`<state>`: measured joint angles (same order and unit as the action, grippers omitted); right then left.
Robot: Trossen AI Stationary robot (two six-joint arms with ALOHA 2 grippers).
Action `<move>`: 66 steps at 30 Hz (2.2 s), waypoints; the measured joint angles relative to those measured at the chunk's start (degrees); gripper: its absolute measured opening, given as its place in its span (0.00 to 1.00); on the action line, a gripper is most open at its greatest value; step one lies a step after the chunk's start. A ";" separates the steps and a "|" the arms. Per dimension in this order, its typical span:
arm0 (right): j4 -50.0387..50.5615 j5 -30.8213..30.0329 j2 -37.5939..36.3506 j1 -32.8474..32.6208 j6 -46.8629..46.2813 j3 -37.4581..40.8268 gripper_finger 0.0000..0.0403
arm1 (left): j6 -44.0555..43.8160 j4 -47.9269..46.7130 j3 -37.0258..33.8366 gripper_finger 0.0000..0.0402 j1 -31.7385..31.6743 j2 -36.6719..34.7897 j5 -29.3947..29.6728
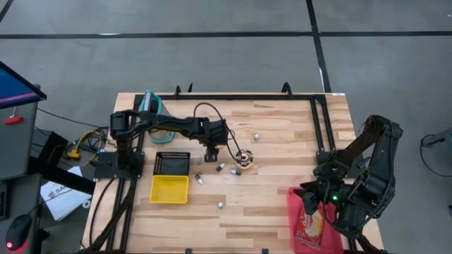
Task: Pick & Place Food Item
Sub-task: Put the pink donut into the black bin
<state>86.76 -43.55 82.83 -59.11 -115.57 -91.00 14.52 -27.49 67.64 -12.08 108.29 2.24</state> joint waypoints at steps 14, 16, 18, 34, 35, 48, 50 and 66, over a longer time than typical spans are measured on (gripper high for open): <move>0.03 0.20 0.00 0.05 -1.49 0.00 0.45 | -0.16 0.53 -0.02 0.49 -0.41 -3.28 4.39; 0.38 0.20 0.00 0.32 -1.49 0.00 0.45 | -0.07 1.10 0.00 0.49 -0.96 -3.30 3.36; 0.55 0.20 0.00 0.48 -1.49 0.00 0.45 | -0.04 0.96 -0.02 0.49 -1.55 -3.04 2.62; 1.20 0.23 0.00 0.47 -1.51 0.00 0.45 | -1.08 3.28 -3.43 0.49 -1.73 -2.80 0.81; 1.21 0.22 0.00 0.46 -1.51 0.00 0.45 | -1.04 3.88 -4.11 0.49 -1.73 -2.80 0.83; 1.75 0.24 0.00 0.46 -1.51 0.00 0.45 | -1.50 9.59 -6.47 0.49 -1.95 -2.19 1.02; 1.75 0.26 0.00 0.46 -1.51 0.00 0.45 | -1.60 9.51 -6.51 0.48 -1.95 -1.97 1.05; 1.25 0.36 -0.02 0.44 -1.54 0.00 0.45 | -17.32 14.32 -6.53 0.21 -4.96 -3.67 -15.69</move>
<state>88.01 -43.19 82.81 -58.67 -117.11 -91.00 -2.80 -13.16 61.10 -17.03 104.62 -13.45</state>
